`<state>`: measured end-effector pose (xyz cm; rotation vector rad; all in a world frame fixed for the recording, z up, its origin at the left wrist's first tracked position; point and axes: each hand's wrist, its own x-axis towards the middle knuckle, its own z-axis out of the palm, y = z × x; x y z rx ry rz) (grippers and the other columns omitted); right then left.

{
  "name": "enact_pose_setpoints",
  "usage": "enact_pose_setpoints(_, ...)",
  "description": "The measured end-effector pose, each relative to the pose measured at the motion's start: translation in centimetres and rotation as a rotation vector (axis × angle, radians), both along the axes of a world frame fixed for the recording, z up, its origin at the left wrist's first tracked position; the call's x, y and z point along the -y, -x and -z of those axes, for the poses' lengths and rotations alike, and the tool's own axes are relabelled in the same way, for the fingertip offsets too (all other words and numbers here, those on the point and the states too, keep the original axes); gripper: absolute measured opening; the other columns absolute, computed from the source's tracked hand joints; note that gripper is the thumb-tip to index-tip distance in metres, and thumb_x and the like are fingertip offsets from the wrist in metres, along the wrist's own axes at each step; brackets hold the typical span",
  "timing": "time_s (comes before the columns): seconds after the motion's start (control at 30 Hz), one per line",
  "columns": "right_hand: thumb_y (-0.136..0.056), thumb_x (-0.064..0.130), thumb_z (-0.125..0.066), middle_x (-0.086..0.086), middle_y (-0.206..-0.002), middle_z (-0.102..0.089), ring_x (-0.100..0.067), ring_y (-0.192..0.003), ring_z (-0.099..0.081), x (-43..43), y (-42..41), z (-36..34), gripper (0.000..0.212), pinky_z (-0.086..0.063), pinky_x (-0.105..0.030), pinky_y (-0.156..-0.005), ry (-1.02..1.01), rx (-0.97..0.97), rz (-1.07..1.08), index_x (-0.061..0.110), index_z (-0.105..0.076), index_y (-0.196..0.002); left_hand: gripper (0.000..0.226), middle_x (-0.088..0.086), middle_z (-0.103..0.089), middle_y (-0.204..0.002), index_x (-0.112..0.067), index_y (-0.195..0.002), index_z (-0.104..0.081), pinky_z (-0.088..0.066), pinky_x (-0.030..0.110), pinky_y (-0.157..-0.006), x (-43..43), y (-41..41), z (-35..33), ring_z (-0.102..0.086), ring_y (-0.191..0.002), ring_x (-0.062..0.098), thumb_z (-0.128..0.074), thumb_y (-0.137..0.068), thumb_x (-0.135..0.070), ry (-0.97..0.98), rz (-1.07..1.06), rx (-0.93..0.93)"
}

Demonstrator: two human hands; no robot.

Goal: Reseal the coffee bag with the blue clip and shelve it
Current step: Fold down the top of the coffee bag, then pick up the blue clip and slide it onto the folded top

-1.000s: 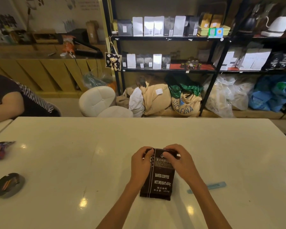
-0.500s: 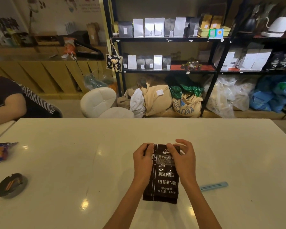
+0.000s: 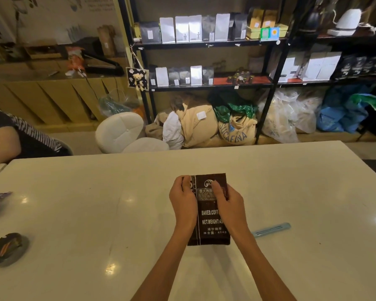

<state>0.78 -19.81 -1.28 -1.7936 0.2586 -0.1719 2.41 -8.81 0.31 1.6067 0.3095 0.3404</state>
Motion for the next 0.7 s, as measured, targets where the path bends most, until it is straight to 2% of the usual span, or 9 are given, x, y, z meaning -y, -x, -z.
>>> enact_pose_setpoints(0.1, -0.09, 0.058, -0.035, 0.0, -0.067, -0.07, -0.013, -0.061, -0.07, -0.4, 0.6, -0.2, 0.052, -0.058, -0.029, -0.057, 0.131, 0.054, 0.084, 0.019, -0.062, -0.07, 0.029, 0.001, -0.062, -0.077, -0.003, -0.089, -0.06, -0.049, 0.014, -0.058, 0.5, 0.1, 0.5, -0.057, -0.067, 0.008, -0.04, -0.103, -0.017, -0.016, 0.012, 0.015)
enact_pose_setpoints(0.17, -0.093, 0.056, -0.031, -0.006, -0.065, -0.069, -0.019, -0.061, -0.07, -0.3, 0.6, -0.3, 0.059, -0.057, -0.031, -0.057, 0.114, 0.043, 0.12, 0.013, -0.061, -0.065, 0.029, 0.001, -0.062, -0.078, -0.003, -0.09, -0.06, -0.048, 0.012, -0.058, 0.5, 0.1, 0.6, -0.056, -0.067, 0.007, -0.039, -0.104, -0.017, -0.017, 0.018, 0.014)
enact_pose_setpoints(0.27, -0.099, 0.051, -0.027, -0.011, -0.075, -0.075, -0.018, -0.068, -0.074, 1.1, 0.5, 0.1, 0.065, -0.056, -0.025, -0.063, -0.068, -0.147, -0.034, 0.006, -0.069, -0.078, 0.025, 0.0, -0.062, -0.078, -0.005, -0.091, -0.061, -0.047, 0.016, -0.061, 0.2, -0.5, 1.2, -0.056, -0.068, 0.009, -0.042, -0.102, -0.015, -0.129, 0.088, 0.003)
enact_pose_setpoints(0.33, -0.101, 0.049, -0.027, -0.005, -0.082, -0.078, -0.012, -0.076, -0.075, 2.6, 1.1, 1.1, 0.059, -0.058, -0.026, -0.073, -0.095, -0.22, -0.225, 0.017, -0.073, -0.085, 0.022, 0.002, -0.064, -0.079, -0.008, -0.092, -0.061, -0.048, 0.025, -0.064, 0.1, -0.6, 2.1, -0.057, -0.069, 0.011, -0.043, -0.102, -0.016, -0.212, 0.15, -0.013)
enact_pose_setpoints(0.4, -0.102, 0.041, -0.035, 0.002, -0.091, -0.078, -0.011, -0.083, -0.074, 4.9, 1.7, 2.8, 0.04, -0.059, -0.035, -0.082, 0.06, -0.188, -0.276, 0.029, -0.071, -0.089, 0.021, 0.003, -0.064, -0.081, -0.009, -0.094, -0.06, -0.048, 0.024, -0.062, -0.2, 0.0, 3.3, -0.057, -0.069, 0.009, -0.042, -0.102, -0.015, -0.226, 0.193, -0.041)
enact_pose_setpoints(0.47, -0.098, 0.028, -0.052, 0.009, -0.103, -0.072, -0.011, -0.093, -0.069, 8.9, 2.5, 4.6, 0.016, -0.054, -0.037, -0.09, 0.358, -0.156, -0.258, 0.036, -0.066, -0.1, 0.021, 0.004, -0.064, -0.084, -0.009, -0.097, -0.06, -0.049, 0.027, -0.064, -0.6, 0.6, 4.5, -0.057, -0.071, 0.01, -0.041, -0.103, -0.013, -0.226, 0.193, -0.049)
enact_pose_setpoints(0.53, -0.086, 0.016, -0.067, 0.011, -0.114, -0.066, -0.013, -0.108, -0.061, 13.2, 4.0, 6.0, 0.034, -0.044, -0.034, -0.098, 0.669, -0.2, -0.321, 0.036, -0.065, -0.112, 0.02, 0.003, -0.065, -0.087, -0.013, -0.1, -0.06, -0.052, 0.037, -0.071, -1.1, 0.8, 5.5, -0.06, -0.075, 0.016, -0.041, -0.103, -0.013, -0.248, 0.194, -0.031)
enact_pose_setpoints(0.6, -0.075, 0.007, -0.074, 0.005, -0.121, -0.064, -0.024, -0.116, -0.056, 16.5, 5.2, 7.3, 0.05, -0.04, -0.032, -0.097, 0.92, -0.225, -0.389, 0.03, -0.067, -0.119, 0.018, 0.004, -0.064, -0.087, -0.022, -0.105, -0.056, -0.053, 0.041, -0.072, -1.6, 1.0, 6.2, -0.061, -0.077, 0.026, -0.039, -0.104, -0.016, -0.281, 0.238, -0.015)
enact_pose_setpoints(0.7, -0.067, 0.015, -0.083, 0.003, -0.101, -0.071, -0.028, -0.094, -0.066, 18.5, 6.2, 8.4, 0.04, -0.042, -0.028, -0.076, 1.035, -0.154, -0.354, 0.029, -0.073, -0.104, 0.026, 0.016, -0.059, -0.082, -0.036, -0.102, -0.048, -0.053, 0.043, -0.06, -2.5, 0.9, 6.7, -0.053, -0.063, 0.036, -0.035, -0.105, -0.013, -0.29, 0.329, -0.006)
